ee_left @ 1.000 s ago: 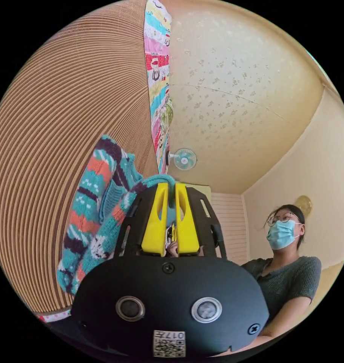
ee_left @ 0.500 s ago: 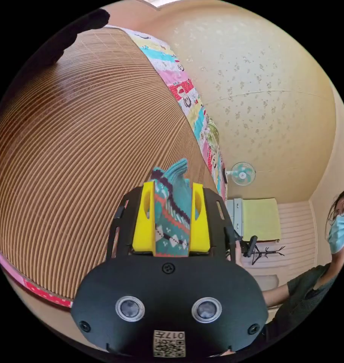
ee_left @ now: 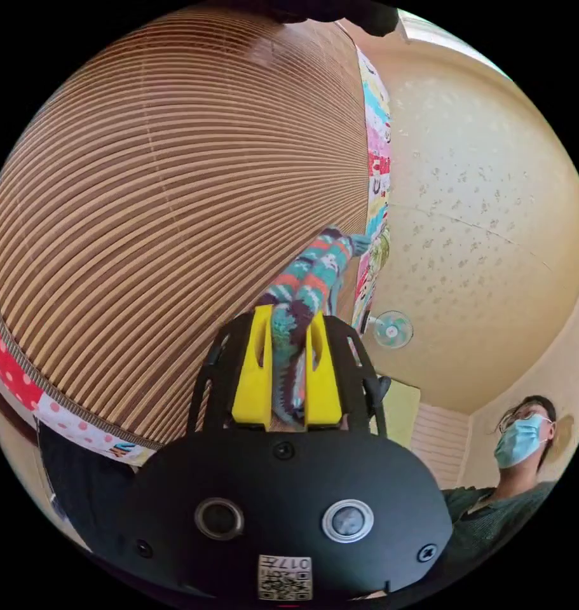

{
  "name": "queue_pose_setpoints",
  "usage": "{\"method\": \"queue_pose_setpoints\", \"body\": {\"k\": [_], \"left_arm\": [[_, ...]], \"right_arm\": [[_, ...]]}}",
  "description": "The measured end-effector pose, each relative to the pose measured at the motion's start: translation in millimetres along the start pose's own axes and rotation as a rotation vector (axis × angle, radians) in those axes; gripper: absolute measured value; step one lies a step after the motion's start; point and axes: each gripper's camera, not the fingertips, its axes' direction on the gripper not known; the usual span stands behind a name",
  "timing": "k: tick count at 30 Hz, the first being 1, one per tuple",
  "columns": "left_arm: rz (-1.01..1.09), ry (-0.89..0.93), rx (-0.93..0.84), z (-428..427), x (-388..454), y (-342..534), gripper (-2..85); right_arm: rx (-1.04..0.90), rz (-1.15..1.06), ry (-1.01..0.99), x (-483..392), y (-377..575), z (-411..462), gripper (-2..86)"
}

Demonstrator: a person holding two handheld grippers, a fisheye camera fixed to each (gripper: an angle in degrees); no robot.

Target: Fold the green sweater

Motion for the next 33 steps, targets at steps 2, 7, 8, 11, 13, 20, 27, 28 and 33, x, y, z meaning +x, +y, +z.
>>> {"method": "queue_pose_setpoints", "body": {"k": [2,7,8,11,13,20,27,28,33], "left_arm": [[0.163,0.078,-0.029,2.1,33.5,2.6,7.0],[0.679,0.084,-0.289,65.1,168.8,71.3,6.6],[0.79,0.075,-0.368,93.1,196.9,105.9,6.6],[1.052,0.049,-0.597,170.9,239.6,216.5,6.7],[1.111,0.027,-0.724,216.9,236.8,279.8,7.5],[1.11,0.018,-0.813,260.6,209.1,392.8,12.1],[0.724,-0.383,-0.432,233.4,129.1,290.2,22.0],[0.689,-0.379,-0.456,238.2,119.1,284.7,22.5],[0.568,-0.266,-0.737,297.6,59.5,290.8,23.0]], "right_arm": [[-0.027,-0.081,-0.006,3.2,-14.0,-0.2,0.3],[0.018,-0.011,-0.334,114.9,-8.3,-65.8,0.4],[0.026,0.023,-0.35,133.7,-2.4,-74.3,0.4],[0.094,0.173,-0.351,230.4,37.2,-118.3,0.7],[0.146,0.307,-0.289,308.7,74.6,-149.1,1.2],[0.199,0.506,-0.524,468.4,136.1,-161.4,13.1],[-0.086,0.394,-0.846,517.3,109.1,-64.6,24.3],[-0.107,0.372,-0.929,522.0,103.8,-51.2,24.7],[-0.239,0.265,-1.128,525.1,84.2,-2.8,22.1]]}}
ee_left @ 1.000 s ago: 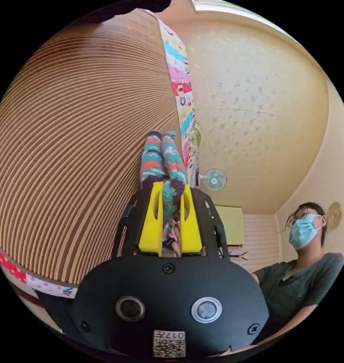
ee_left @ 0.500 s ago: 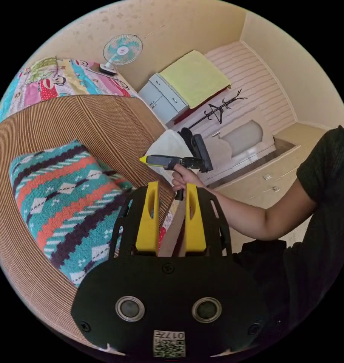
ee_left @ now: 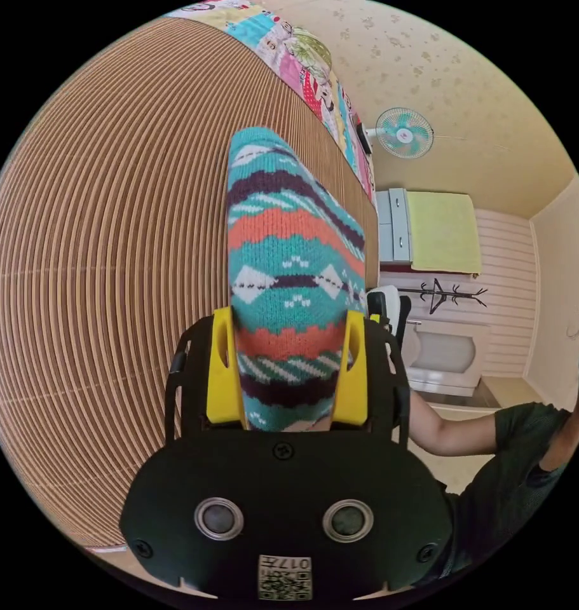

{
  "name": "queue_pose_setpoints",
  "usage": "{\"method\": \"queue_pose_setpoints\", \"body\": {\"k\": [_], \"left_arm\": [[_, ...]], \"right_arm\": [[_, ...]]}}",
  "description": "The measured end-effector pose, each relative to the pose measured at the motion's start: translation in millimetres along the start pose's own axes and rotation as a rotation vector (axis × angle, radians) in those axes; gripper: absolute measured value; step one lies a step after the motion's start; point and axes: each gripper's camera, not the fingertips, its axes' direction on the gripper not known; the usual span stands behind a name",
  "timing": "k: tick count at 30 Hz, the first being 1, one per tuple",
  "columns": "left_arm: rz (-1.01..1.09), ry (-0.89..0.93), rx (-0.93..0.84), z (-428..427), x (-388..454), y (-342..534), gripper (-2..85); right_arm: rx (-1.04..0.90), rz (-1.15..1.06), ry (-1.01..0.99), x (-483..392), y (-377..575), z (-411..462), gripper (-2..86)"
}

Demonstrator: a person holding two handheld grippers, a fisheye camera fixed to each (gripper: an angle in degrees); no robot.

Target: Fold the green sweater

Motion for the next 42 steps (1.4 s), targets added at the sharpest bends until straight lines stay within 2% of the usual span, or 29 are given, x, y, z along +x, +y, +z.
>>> {"method": "queue_pose_setpoints", "body": {"k": [2,3,6,11,13,17,19,22,24,25,26,27,28,29,31,32,33,35,38,42], "left_arm": [[-0.028,0.099,-0.094,21.3,-7.0,-1.8,23.5],[-0.051,0.138,-0.138,29.2,-9.5,0.5,22.6],[0.03,0.047,-0.126,8.4,7.4,28.6,20.8],[-0.032,0.005,-0.116,-76.8,5.7,125.7,20.5],[-0.073,-0.017,-0.072,-126.1,2.3,173.1,20.5],[-0.117,-0.13,0.108,-278.3,16.2,276.1,20.6],[-0.11,-0.191,0.203,-349.0,28.8,310.0,20.8],[-0.086,-0.305,0.349,-454.6,43.2,346.3,21.5],[-0.136,-0.416,0.466,-513.0,28.2,359.7,22.4],[-0.177,-0.452,0.507,-523.5,19.7,362.7,22.6],[-0.316,-0.534,0.606,-537.3,0.0,371.1,22.2],[-0.432,-0.612,0.703,-538.3,-14.9,380.6,21.1],[-0.462,-0.65,0.739,-534.1,-20.0,383.9,20.3],[-0.474,-0.705,0.76,-516.9,-27.6,384.5,18.6],[-0.461,-0.739,0.633,-471.8,-44.1,369.9,18.2],[-0.455,-0.835,0.72,-449.1,-36.6,378.1,17.4],[-0.475,-0.841,0.797,-435.6,-29.2,391.7,16.9],[-0.499,-0.815,0.806,-425.6,-19.4,404.5,16.7],[-0.485,-0.85,0.726,-414.8,15.5,420.6,16.2],[-0.511,-0.906,0.659,-401.2,66.1,457.5,13.8]], "right_arm": [[-0.048,0.032,0.03,5.5,-6.7,13.1,19.2],[-0.092,0.026,0.106,-1.0,-6.6,26.1,18.2],[-0.2,-0.001,0.204,-21.2,11.0,71.3,16.3],[-0.264,-0.001,0.096,-48.5,59.9,176.8,15.2],[-0.309,-0.056,0.076,-77.4,72.1,249.3,15.1],[-0.41,-0.195,0.023,-140.1,65.5,374.7,15.2],[-0.433,-0.331,-0.009,-194.3,49.6,459.5,15.6],[-0.39,-0.429,-0.04,-240.8,16.1,558.1,16.2],[-0.334,-0.392,-0.019,-243.0,-10.0,613.7,16.3],[-0.302,-0.356,0.035,-234.0,-28.0,648.8,16.2],[-0.295,-0.341,0.081,-227.5,-36.6,665.5,15.7],[-0.294,-0.305,0.21,-211.9,-51.8,695.2,14.6],[-0.307,-0.26,0.351,-197.3,-61.8,715.6,11.2],[-0.312,-0.236,0.416,-191.0,-64.6,721.7,9.5],[-0.323,-0.321,0.483,-178.2,-54.0,722.1,5.5],[-0.326,-0.358,0.491,-174.1,-46.9,717.6,5.1],[-0.345,-0.392,0.539,-160.6,-32.1,706.6,4.4],[-0.397,-0.352,0.628,-127.5,-10.3,682.7,3.6],[-0.405,-0.153,0.635,-66.4,28.7,612.1,2.4],[-0.183,0.044,0.616,-32.5,90.4,498.1,1.2]]}}
